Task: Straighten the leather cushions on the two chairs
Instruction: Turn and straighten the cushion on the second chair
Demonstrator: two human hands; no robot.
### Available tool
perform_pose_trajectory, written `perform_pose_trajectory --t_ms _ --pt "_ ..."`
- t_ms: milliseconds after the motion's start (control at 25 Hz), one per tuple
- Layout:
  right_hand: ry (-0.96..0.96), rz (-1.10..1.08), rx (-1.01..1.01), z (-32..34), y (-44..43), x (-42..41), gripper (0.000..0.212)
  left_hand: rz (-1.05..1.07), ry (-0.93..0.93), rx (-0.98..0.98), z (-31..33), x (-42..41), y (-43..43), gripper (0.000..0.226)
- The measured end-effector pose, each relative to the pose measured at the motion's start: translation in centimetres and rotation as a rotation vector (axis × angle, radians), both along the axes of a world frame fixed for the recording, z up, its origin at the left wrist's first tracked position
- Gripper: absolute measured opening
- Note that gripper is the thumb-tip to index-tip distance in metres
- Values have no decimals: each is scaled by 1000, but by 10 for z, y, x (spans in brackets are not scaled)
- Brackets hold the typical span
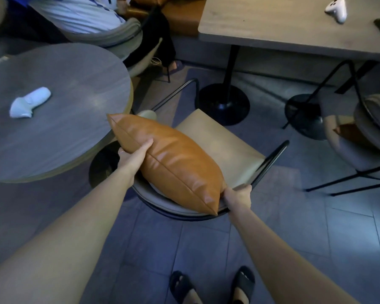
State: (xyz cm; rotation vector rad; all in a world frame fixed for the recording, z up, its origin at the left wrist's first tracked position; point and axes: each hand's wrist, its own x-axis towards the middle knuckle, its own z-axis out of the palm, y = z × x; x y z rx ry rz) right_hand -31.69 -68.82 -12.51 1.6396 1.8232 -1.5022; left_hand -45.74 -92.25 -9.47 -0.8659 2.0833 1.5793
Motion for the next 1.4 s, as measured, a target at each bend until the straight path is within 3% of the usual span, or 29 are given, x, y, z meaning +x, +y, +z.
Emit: perform_pose_trajectory --t_ms 120,200,360,600,840,960,1080,1240,1400 --pt "33 -59 51 -4 8 2 60 8 -35 -26 -6 -3 3 144" --pt "46 -67 56 -5 14 2 62 20 -48 -48 -8 -3 8 150" --pt "74 -10 54 -7 42 -9 75 29 -69 -28 -10 -9 23 156" --pt "136 79 53 -10 115 -52 112 16 -95 5 -8 -30 73 160" --pt "165 171 112 -3 199 -98 93 -19 -130 31 -3 -59 142 165" --pt "190 194 83 -4 237 -122 106 -8 -110 26 -5 -72 171 168" --pt "208 205 77 -9 273 -152 100 14 -99 36 -8 -88 199 170" --pt "210 250 106 -21 319 -191 112 13 -109 39 -11 -107 233 164" --pt "219 283 131 -21 353 -214 83 13 -133 63 -18 -118 261 157"
